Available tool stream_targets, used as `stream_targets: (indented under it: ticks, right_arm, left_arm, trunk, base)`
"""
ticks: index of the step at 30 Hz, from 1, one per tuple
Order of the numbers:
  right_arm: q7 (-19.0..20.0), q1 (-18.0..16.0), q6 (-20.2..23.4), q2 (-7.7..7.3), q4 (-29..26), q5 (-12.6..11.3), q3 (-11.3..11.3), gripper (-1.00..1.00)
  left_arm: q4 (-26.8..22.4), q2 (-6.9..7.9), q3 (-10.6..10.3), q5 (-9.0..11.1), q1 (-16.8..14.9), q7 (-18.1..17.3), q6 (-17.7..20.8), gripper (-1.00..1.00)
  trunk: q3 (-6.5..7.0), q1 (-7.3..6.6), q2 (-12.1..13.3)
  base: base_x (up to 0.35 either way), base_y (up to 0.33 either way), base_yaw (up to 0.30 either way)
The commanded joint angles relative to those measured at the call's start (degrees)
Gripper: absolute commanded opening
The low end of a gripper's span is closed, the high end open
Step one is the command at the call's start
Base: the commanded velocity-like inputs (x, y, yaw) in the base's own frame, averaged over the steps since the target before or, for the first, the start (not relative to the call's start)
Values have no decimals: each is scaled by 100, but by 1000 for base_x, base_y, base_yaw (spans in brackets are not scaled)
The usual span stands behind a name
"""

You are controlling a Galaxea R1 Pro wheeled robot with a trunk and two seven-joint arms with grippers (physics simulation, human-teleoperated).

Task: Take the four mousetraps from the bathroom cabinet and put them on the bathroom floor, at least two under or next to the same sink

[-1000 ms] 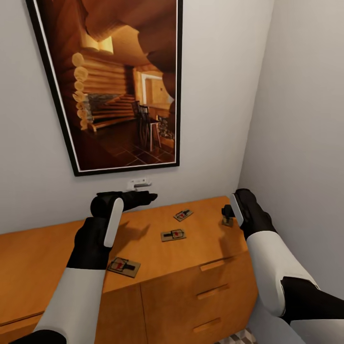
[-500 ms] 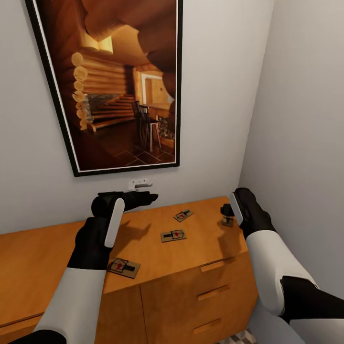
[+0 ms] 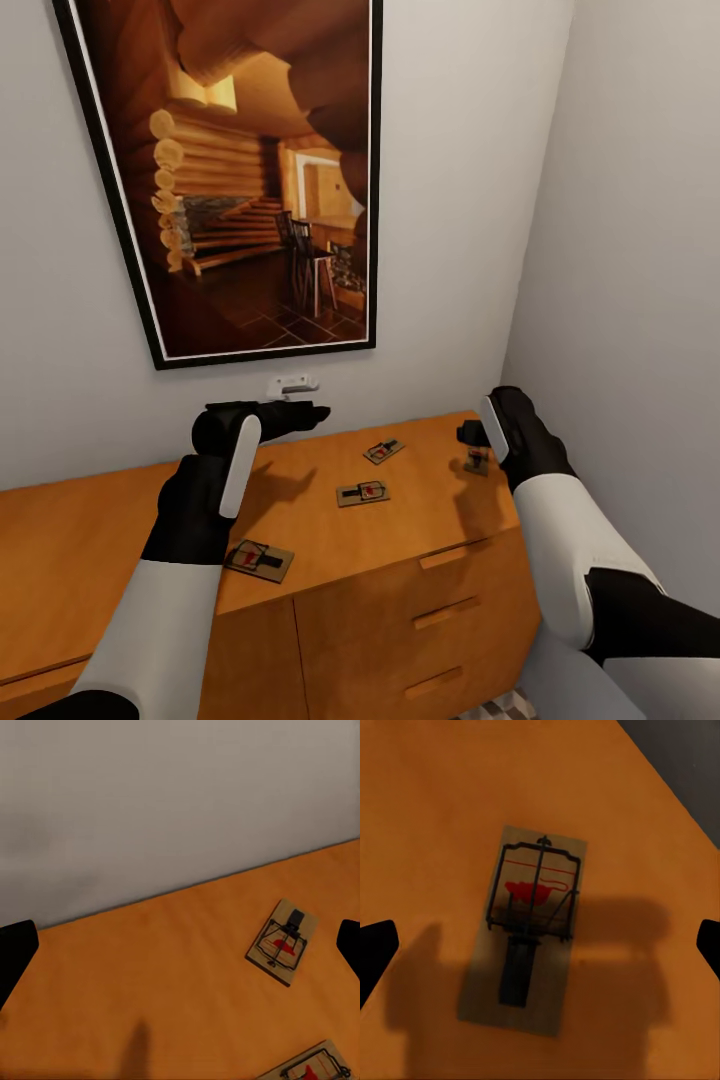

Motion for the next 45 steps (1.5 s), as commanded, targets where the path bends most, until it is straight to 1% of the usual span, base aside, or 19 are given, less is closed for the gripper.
stream_targets:
  ticks: [1,3,8,9,14,21,32,36,41,45]
  right_arm:
    - [-16,-30,17,8,10,-15,-21,100]
    - [-17,-55,17,9,29,-20,-20,100]
    - [-20,-228,17,8,210,-35,-22,100]
    - [-20,-228,17,8,210,-35,-22,100]
    - [-19,-405,17,-2,533,-41,-24,100]
    - [-18,-500,17,-15,736,-42,-26,100]
    - [-20,-530,17,-13,818,-44,-36,100]
    - [-19,-532,17,-12,838,-47,-83,100]
    - [-20,-534,17,-27,923,-50,-221,100]
    - [-19,-536,17,-42,1001,-51,-272,100]
  left_arm:
    - [-3,-1,3,1,-5,8,25,100]
    - [-1,-1,3,-24,-5,8,25,100]
    - [4,-1,3,-199,-5,8,25,100]
    - [4,-1,3,-199,-5,8,25,100]
    - [10,-1,3,-337,-5,8,25,100]
    - [44,-1,3,-398,-5,8,25,100]
    - [113,-1,3,-435,-5,8,25,100]
    - [124,-1,3,-442,-5,8,25,100]
    - [132,-1,3,-450,-5,8,25,100]
    - [134,-1,1,-455,-5,8,25,100]
  trunk:
    - [-7,0,-4]
    - [-7,0,-4]
    - [-7,0,-4]
    - [-7,0,-4]
    - [-7,0,-4]
    - [-7,0,-4]
    - [-7,0,-4]
    - [-7,0,-4]
    - [-7,0,-4]
    - [-7,0,-4]
  base:
    - [0,0,0]
    - [0,0,0]
    - [0,0,0]
    - [0,0,0]
    - [0,0,0]
    - [0,0,0]
    - [0,0,0]
    - [0,0,0]
    - [0,0,0]
    - [0,0,0]
